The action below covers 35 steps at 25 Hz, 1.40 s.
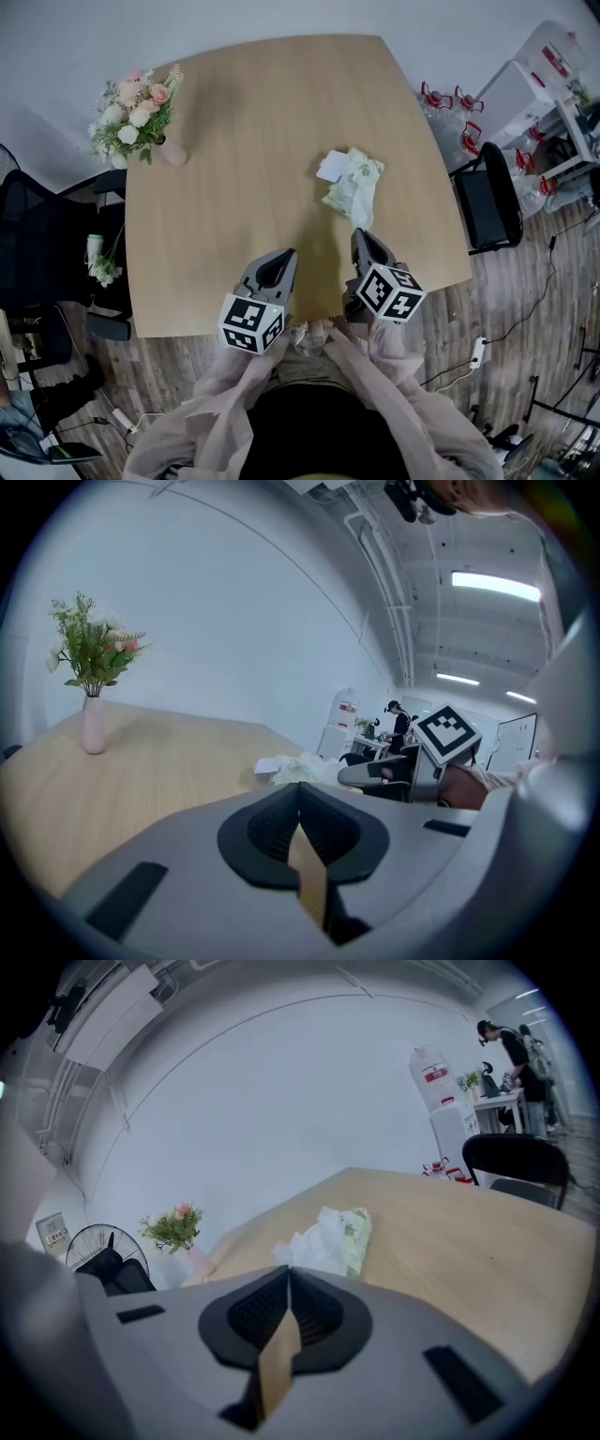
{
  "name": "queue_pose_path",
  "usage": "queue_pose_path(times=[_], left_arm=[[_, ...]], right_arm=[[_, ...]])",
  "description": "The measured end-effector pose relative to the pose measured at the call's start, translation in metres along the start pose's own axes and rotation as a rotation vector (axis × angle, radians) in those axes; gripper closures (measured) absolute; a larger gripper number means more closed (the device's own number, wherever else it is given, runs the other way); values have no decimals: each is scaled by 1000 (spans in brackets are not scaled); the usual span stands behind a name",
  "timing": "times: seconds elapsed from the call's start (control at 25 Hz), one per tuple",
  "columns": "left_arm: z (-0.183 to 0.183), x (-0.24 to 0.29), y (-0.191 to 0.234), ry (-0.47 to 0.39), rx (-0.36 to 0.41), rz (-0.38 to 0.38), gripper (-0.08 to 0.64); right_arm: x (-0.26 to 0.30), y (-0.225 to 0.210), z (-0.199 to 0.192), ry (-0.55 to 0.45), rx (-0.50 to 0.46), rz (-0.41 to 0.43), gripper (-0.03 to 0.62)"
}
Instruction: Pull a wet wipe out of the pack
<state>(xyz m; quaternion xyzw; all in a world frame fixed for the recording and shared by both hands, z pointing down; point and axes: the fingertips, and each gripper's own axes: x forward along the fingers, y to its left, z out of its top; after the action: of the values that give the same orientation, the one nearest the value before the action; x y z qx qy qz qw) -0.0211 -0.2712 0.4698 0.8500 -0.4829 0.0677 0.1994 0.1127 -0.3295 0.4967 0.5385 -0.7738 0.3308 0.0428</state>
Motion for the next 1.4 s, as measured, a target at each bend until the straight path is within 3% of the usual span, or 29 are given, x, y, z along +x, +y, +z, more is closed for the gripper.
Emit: queue_pose_path(times=[0.44, 0.96, 1.4], left_arm=[[0, -13, -3, -7, 20, -43, 551], [3, -12, -12, -24, 39, -94, 551], [12, -4, -31, -38, 57, -143, 551]], right_arm=[[-19, 12, -11, -35, 26, 1, 580], [-56, 34, 3, -88, -37, 72, 580], [-92, 20, 20, -135, -101, 29, 580]])
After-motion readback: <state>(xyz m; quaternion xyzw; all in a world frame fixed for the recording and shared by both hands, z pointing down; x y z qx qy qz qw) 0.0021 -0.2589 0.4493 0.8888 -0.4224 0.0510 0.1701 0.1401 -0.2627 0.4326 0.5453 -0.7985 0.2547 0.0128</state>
